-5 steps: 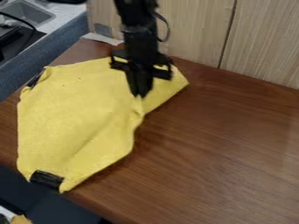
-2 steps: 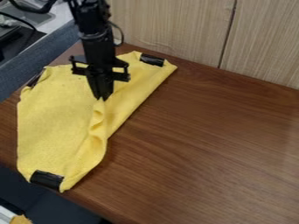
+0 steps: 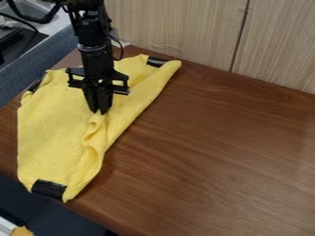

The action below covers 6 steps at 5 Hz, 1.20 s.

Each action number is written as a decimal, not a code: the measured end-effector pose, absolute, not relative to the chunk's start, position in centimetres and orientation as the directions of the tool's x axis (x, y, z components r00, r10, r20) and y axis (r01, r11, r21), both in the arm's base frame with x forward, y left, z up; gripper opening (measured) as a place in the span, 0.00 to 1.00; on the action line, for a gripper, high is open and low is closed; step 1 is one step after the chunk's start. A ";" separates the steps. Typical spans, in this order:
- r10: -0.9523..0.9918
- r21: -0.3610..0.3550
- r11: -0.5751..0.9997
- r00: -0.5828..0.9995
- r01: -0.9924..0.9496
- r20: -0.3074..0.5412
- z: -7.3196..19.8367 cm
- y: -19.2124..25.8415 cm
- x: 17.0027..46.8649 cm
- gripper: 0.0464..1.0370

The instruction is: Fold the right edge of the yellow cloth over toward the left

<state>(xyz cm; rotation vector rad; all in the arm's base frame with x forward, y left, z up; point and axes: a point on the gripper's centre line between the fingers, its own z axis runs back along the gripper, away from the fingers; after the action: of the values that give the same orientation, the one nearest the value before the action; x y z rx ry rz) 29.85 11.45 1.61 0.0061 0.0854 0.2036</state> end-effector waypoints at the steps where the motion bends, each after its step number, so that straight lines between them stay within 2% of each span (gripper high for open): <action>1: 0.227 0.045 0.974 0.969 -0.224 -0.097 1.9 11.7 29.1 0.53; 2: 0.241 0.063 0.970 0.965 -0.235 -0.101 2.2 11.8 28.6 0.83; 3: 0.244 0.073 0.969 0.965 -0.237 -0.096 2.8 11.9 28.5 0.97; 4: 0.242 0.079 0.969 0.965 -0.235 -0.105 3.4 11.6 28.3 0.97; 5: 0.247 0.065 0.968 0.966 -0.243 -0.076 5.2 11.6 28.9 0.96; 6: 0.260 0.066 0.964 0.966 -0.259 -0.007 7.5 11.6 29.1 0.96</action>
<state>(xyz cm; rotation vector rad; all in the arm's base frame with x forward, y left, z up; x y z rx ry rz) 29.15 11.55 7.51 0.0651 0.0160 0.2630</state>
